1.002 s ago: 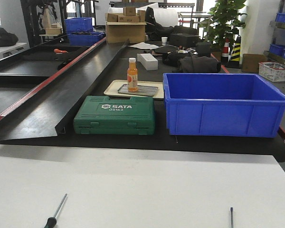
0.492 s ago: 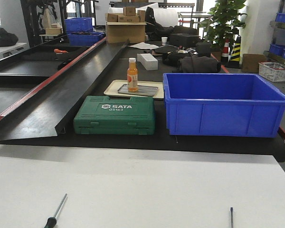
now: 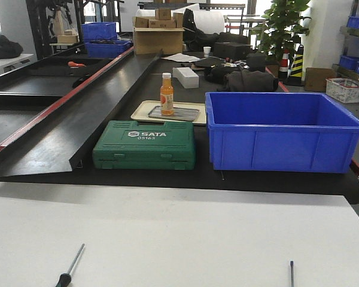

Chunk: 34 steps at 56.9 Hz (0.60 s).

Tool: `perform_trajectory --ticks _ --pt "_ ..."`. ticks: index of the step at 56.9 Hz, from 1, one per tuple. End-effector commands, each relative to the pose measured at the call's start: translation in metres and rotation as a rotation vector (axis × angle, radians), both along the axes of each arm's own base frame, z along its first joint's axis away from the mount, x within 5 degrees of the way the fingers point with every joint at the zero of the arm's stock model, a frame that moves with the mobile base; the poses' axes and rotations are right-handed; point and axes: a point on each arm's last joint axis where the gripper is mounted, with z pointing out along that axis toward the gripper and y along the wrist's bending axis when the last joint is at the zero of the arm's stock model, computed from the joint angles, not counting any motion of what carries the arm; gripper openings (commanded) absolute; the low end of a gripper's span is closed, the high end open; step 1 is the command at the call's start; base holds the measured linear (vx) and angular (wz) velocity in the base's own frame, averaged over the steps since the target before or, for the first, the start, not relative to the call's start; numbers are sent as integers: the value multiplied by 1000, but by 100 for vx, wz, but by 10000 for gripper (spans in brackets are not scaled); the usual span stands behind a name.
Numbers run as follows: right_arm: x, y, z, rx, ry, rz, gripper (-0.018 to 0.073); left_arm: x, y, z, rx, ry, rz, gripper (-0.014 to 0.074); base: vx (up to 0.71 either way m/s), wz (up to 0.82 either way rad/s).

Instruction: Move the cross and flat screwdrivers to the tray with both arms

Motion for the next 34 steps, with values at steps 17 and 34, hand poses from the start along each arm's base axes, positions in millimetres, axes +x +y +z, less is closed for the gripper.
perform_trajectory --ticks 17,34 --pt "-7 1 40 -21 -456 4 -8 -10 2 39 -48 -472 15 -7 0 0" --pt "1 0 103 -34 -381 1 -1 -8 2 111 19 -444 23 4 0 0"
